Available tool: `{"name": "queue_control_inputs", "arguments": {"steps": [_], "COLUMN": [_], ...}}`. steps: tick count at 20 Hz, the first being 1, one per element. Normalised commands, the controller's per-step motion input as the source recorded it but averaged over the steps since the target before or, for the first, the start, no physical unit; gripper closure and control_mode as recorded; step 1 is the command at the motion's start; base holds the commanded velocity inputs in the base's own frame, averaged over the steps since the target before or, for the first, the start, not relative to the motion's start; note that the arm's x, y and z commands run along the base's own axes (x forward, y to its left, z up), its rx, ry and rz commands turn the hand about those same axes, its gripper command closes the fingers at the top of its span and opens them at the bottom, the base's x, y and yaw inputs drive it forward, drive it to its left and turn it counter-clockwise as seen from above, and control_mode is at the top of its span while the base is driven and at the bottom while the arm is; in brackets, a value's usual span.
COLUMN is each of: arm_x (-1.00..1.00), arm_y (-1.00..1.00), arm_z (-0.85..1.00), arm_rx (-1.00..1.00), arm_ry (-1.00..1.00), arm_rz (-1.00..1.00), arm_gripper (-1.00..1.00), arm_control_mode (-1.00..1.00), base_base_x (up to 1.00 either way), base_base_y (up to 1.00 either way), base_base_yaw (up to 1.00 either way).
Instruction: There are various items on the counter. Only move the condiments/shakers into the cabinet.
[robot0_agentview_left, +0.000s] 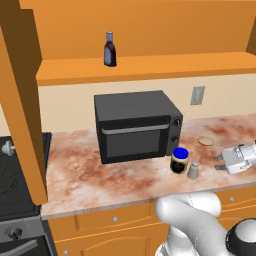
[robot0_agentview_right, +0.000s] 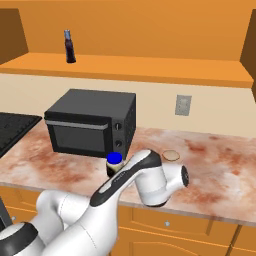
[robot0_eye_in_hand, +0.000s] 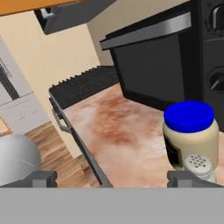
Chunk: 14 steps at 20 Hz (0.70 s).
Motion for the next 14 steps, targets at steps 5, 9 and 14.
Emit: {"name": "queue_control_inputs", "arguments": {"steps": [5, 9, 14], "arm_x": [0.0, 0.0, 0.03], "arm_y": [-0.09, 0.0, 0.0], "arm_z": [-0.31, -0.32, -0.24], "arm_rx": [0.14, 0.14, 0.12], "arm_ry": [0.0, 0.0, -0.05], "arm_rz": [0.12, 0.12, 0.06], "arm_gripper": [-1.0, -1.0, -1.0], "arm_control_mode": [-1.0, -1.0, -1.0], "base_base_x": [0.0, 0.0, 0.0], "base_base_y": [0.0, 0.0, 0.0], "base_base_yaw": [0.0, 0.0, 0.0]}}
